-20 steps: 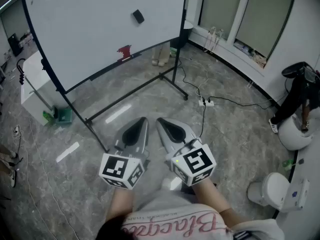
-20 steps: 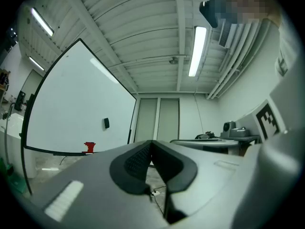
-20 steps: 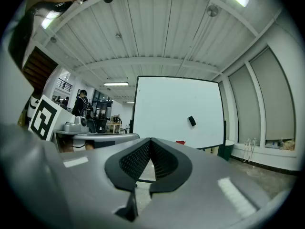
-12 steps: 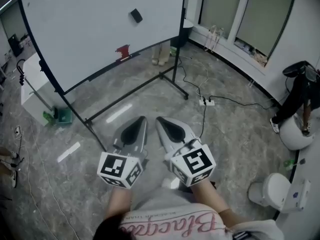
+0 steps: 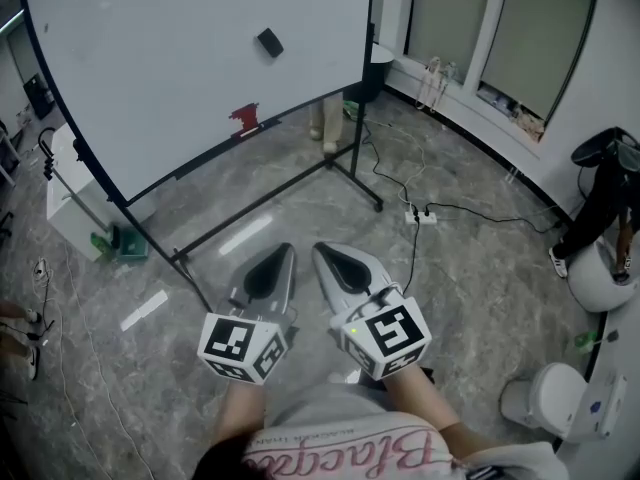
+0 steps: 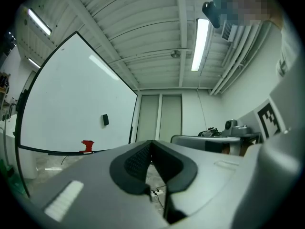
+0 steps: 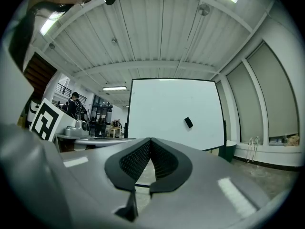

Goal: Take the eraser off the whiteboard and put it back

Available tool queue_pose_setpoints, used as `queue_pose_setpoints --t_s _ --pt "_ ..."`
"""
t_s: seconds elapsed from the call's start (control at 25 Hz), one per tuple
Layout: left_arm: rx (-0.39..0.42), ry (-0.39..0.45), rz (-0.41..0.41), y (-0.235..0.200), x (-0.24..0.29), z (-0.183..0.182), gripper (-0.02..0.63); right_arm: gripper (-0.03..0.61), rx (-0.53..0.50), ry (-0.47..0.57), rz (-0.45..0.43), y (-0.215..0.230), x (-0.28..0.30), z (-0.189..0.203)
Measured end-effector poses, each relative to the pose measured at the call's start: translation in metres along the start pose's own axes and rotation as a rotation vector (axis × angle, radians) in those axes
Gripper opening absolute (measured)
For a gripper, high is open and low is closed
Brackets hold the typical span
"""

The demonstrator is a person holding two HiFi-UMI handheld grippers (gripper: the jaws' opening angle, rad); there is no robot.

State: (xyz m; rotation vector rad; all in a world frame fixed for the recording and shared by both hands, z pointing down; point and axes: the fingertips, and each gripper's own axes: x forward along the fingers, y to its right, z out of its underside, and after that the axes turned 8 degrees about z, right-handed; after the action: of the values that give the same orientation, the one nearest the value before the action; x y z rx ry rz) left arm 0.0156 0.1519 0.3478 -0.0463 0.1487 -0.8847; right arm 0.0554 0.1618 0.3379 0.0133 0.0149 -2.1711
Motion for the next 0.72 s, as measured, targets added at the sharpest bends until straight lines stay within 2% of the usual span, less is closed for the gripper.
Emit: queue_pose_setpoints --t_s 0.52,0.72 --pt "-0.024 -0.007 -0.049 -0.022 0.037 0.012 -0.002 0.002 0.01 -0.027 -0.056 0.031 0.034 0.01" --pt "-0.055 -0.027 -0.055 -0.048 0.056 0.021 -0.002 0.002 0.027 -0.033 -0.003 0.052 0.063 0.018"
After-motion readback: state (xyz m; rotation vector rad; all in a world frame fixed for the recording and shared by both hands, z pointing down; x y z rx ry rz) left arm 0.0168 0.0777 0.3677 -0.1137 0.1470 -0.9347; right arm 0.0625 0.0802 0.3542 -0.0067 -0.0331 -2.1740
